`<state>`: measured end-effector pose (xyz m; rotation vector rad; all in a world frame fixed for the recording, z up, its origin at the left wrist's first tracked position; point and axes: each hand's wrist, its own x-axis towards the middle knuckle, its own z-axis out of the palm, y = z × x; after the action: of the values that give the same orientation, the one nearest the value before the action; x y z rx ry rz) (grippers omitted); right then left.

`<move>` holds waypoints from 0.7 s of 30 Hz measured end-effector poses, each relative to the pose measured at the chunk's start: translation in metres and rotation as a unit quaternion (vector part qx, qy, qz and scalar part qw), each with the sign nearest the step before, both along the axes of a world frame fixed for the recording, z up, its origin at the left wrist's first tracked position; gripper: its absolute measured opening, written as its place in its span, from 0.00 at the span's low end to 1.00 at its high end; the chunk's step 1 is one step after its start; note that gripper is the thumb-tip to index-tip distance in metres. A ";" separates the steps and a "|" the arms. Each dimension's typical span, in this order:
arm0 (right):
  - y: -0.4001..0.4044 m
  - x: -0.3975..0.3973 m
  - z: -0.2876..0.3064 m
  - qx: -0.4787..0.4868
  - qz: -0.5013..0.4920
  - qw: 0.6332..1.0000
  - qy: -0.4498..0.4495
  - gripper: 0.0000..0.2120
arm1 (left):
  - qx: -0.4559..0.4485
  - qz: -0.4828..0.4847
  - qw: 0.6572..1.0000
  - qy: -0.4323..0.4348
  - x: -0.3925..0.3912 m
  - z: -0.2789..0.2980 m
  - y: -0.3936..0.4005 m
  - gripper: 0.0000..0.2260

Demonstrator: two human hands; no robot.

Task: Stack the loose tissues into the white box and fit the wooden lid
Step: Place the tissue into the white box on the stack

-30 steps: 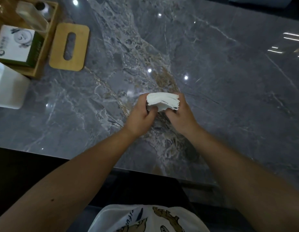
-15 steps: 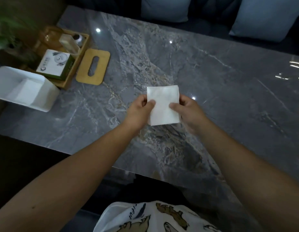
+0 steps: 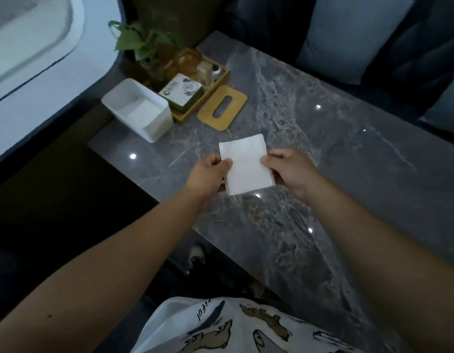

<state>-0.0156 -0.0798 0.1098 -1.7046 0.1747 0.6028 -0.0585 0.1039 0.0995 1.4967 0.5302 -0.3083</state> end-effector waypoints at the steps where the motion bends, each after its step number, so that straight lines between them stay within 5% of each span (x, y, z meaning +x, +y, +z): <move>1: 0.014 0.005 0.001 -0.007 0.015 1.000 -0.006 0.06 | 0.003 0.019 1.000 0.000 0.000 0.000 0.012 0.04; 7: 0.105 0.048 0.002 -0.046 0.087 0.994 -0.043 0.04 | 0.012 0.100 0.995 -0.002 0.016 -0.006 0.096 0.05; 16: 0.247 0.116 -0.002 -0.112 0.099 0.983 -0.111 0.15 | 0.050 0.136 0.989 -0.001 0.072 -0.016 0.226 0.10; 21: 0.301 0.153 -0.008 -0.181 0.121 0.964 -0.153 0.17 | 0.088 0.154 0.984 0.009 0.104 -0.023 0.270 0.05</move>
<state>0.1375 0.2211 0.1022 -2.1704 -0.1574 0.4964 0.0457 0.3735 0.0769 1.5553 0.8102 -0.0322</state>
